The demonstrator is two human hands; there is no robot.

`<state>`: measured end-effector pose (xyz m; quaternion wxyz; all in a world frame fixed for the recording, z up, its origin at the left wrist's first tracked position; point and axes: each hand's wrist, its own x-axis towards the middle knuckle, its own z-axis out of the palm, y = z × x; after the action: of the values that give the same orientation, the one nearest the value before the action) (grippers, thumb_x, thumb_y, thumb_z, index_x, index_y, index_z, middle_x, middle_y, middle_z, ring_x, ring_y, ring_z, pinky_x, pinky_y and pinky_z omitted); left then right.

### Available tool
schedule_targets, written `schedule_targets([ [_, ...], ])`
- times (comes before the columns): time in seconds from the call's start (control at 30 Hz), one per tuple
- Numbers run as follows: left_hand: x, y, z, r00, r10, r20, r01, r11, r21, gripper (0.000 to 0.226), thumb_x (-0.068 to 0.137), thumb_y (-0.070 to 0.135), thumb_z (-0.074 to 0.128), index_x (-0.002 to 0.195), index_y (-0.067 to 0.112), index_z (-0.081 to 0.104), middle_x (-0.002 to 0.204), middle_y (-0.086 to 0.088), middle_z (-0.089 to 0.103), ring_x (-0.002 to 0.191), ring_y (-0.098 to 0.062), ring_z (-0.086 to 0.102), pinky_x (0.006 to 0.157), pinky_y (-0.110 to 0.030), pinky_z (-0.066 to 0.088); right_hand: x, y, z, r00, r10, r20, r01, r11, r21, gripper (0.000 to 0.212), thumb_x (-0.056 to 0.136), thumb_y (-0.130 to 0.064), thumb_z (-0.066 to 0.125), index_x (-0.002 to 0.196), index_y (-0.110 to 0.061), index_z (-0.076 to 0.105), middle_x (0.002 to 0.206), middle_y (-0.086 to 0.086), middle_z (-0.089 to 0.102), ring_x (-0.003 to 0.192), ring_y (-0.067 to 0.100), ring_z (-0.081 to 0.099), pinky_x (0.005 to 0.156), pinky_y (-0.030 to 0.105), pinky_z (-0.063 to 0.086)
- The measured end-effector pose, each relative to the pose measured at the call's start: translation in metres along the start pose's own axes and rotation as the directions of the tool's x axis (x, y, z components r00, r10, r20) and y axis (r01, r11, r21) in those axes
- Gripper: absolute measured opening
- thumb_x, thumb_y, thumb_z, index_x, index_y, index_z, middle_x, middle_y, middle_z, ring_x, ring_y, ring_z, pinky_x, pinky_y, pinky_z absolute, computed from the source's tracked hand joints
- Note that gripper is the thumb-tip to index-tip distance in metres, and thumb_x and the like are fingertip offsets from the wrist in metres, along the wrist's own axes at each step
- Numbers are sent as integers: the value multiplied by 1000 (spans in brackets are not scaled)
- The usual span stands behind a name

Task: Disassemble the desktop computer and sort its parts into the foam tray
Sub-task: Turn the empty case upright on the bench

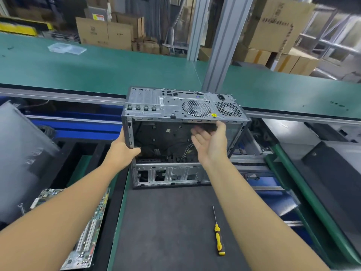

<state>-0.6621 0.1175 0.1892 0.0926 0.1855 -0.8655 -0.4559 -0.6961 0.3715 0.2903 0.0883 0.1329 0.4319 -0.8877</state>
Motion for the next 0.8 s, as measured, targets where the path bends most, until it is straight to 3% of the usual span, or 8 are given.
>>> schedule_targets([
  [0.1, -6, -2, 4, 999, -10, -33, 10, 1000, 6, 72, 88, 27, 69, 149, 30, 31, 91, -1, 65, 71, -15, 60, 52, -23, 42, -3, 0, -33, 995, 102, 3, -87, 862, -499, 50, 102, -39, 33, 112, -1, 64, 94, 12, 76, 83, 26, 74, 81, 38, 58],
  [0.2, -17, -15, 14, 998, -59, 16, 59, 998, 39, 57, 91, 36, 67, 141, 25, 43, 89, 4, 66, 73, -9, 57, 58, -22, 41, 4, 5, -70, 976, 139, -164, -215, 599, -771, 28, 97, -21, 47, 104, -2, 66, 80, 8, 76, 64, 22, 70, 63, 31, 58],
  [0.27, -26, -28, 26, 990, -123, 61, 120, 991, 63, 44, 94, 41, 60, 134, 22, 51, 96, 4, 65, 82, -16, 58, 71, -30, 45, 17, 11, -99, 949, 72, -306, -293, 557, -777, 22, 93, -20, 51, 107, -4, 58, 80, 10, 69, 60, 23, 62, 57, 29, 52],
  [0.33, -31, -37, 37, 972, -209, 110, 204, 978, 51, 41, 98, 42, 52, 133, 20, 51, 114, -6, 64, 97, -26, 58, 87, -36, 47, 29, 15, -122, 917, -53, -394, -300, 558, -774, 35, 90, -25, 57, 117, -6, 45, 93, 15, 59, 68, 25, 55, 60, 32, 48],
  [0.4, -33, -41, 44, 954, -267, 133, 268, 963, 12, 43, 101, 40, 48, 135, 14, 46, 129, -15, 58, 113, -35, 57, 99, -44, 47, 41, 16, -141, 917, -161, -365, -250, 480, -841, 66, 89, -30, 65, 139, -5, 29, 133, 18, 44, 97, 29, 51, 75, 39, 49],
  [0.47, -32, -42, 47, 956, -272, 107, 269, 962, 39, 43, 102, 38, 46, 134, 9, 46, 133, -17, 55, 118, -37, 54, 98, -41, 45, 52, 16, -155, 963, -142, -228, -151, 415, -897, 79, 91, -31, 67, 152, -16, 19, 151, 12, 31, 120, 31, 46, 92, 43, 47],
  [0.57, -27, -41, 46, 964, -256, 75, 249, 964, 95, 34, 103, 36, 47, 118, 7, 51, 120, -18, 60, 101, -34, 56, 85, -39, 44, 66, 21, -160, 995, -43, -94, -71, 372, -925, 54, 96, -26, 62, 142, -18, 34, 139, 9, 53, 120, 31, 52, 101, 46, 45],
  [0.8, 3, -38, 43, 970, -237, 56, 227, 963, 143, 23, 101, 38, 50, 100, 15, 50, 97, -10, 59, 84, -29, 57, 73, -36, 43, 95, 39, -155, 965, -196, -176, -148, 150, -978, 28, 102, -22, 51, 119, 1, 47, 116, 23, 60, 89, 31, 52, 74, 35, 43],
])
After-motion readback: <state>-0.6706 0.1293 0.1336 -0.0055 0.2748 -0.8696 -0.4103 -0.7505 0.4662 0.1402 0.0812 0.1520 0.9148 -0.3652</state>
